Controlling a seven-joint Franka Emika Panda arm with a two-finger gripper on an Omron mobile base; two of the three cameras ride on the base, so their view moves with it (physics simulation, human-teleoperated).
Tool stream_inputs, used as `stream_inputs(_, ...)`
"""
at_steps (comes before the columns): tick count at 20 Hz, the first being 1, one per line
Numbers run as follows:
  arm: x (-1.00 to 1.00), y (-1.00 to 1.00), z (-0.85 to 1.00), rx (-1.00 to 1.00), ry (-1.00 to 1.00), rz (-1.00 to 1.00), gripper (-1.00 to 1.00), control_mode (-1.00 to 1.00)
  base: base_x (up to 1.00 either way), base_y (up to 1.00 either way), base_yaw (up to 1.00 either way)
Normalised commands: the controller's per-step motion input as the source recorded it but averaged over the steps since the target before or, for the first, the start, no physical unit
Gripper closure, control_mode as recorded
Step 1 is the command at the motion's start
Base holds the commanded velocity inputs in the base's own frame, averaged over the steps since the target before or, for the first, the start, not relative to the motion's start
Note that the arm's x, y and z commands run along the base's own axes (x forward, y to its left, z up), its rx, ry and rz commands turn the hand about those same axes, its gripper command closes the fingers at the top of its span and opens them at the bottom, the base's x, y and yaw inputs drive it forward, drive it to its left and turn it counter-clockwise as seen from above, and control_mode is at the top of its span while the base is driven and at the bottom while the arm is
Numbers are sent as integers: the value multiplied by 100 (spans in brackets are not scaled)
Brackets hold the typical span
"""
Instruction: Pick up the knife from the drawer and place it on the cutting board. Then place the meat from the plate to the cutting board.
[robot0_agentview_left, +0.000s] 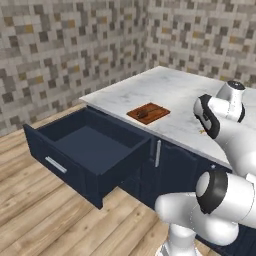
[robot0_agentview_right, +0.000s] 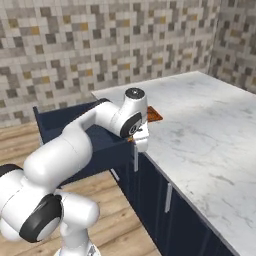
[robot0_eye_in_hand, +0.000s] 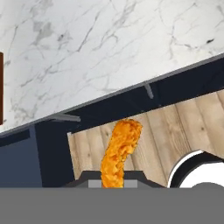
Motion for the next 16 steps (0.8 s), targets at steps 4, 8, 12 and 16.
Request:
stream_inputs(4, 0, 0, 0, 0, 0, 0, 100, 100, 49, 0, 29)
stream_inputs(8, 0, 0, 0, 0, 0, 0, 100, 100, 52, 0, 26)
stream_inputs(12, 0, 0, 0, 0, 0, 0, 100, 100, 55, 0, 21)
stream_inputs(16, 0, 0, 0, 0, 0, 0, 100, 100, 54, 0, 17)
